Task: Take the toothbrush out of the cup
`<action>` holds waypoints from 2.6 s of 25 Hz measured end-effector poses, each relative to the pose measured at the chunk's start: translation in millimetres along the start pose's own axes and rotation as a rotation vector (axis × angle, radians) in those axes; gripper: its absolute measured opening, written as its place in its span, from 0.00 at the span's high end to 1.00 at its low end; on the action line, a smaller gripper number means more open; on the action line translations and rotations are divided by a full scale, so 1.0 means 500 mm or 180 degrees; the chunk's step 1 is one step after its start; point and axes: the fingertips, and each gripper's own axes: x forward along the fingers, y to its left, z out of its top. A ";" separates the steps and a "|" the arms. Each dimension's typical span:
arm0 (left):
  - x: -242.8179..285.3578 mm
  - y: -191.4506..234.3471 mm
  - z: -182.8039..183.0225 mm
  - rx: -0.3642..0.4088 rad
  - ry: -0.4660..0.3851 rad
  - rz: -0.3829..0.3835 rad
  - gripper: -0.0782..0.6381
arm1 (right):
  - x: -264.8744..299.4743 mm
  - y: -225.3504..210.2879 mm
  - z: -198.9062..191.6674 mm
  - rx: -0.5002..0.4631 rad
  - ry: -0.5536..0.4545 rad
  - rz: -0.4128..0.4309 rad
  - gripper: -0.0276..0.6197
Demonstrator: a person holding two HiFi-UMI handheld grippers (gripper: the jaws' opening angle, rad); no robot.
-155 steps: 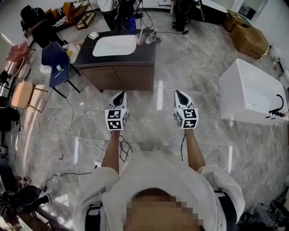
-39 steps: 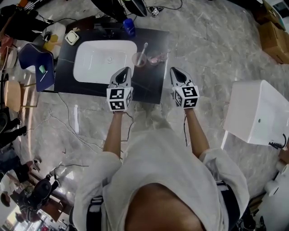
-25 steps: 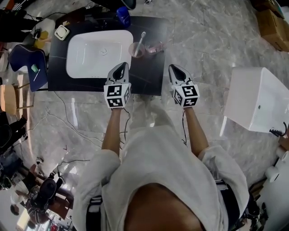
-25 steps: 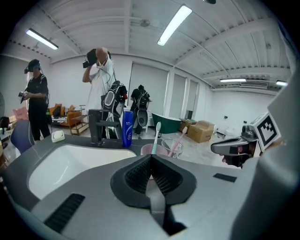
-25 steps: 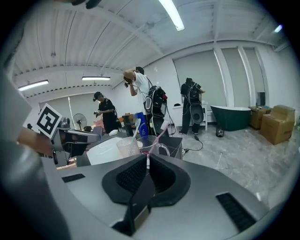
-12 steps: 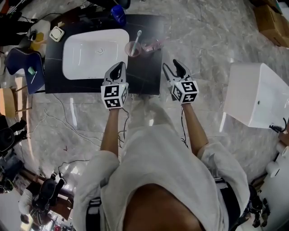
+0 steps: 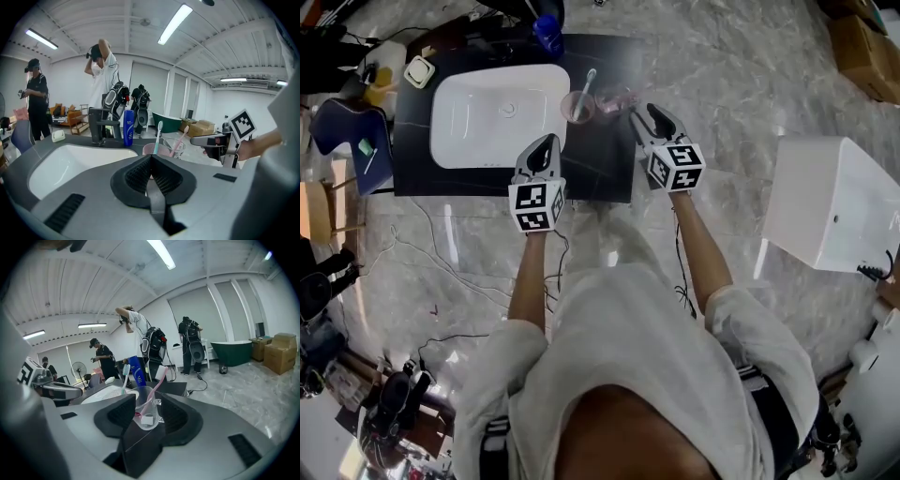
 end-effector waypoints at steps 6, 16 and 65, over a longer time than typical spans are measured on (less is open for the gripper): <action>-0.005 0.011 -0.004 0.0024 0.0016 0.0042 0.85 | 0.057 -0.023 0.008 0.0033 0.0050 -0.0028 0.70; -0.015 0.027 -0.004 0.0035 0.0014 0.0103 0.85 | 0.083 -0.024 0.034 0.0139 -0.0023 -0.0020 0.86; -0.090 0.025 0.153 0.0286 -0.0507 0.0005 0.85 | -0.155 0.109 0.224 -0.0609 -0.0660 -0.0016 0.90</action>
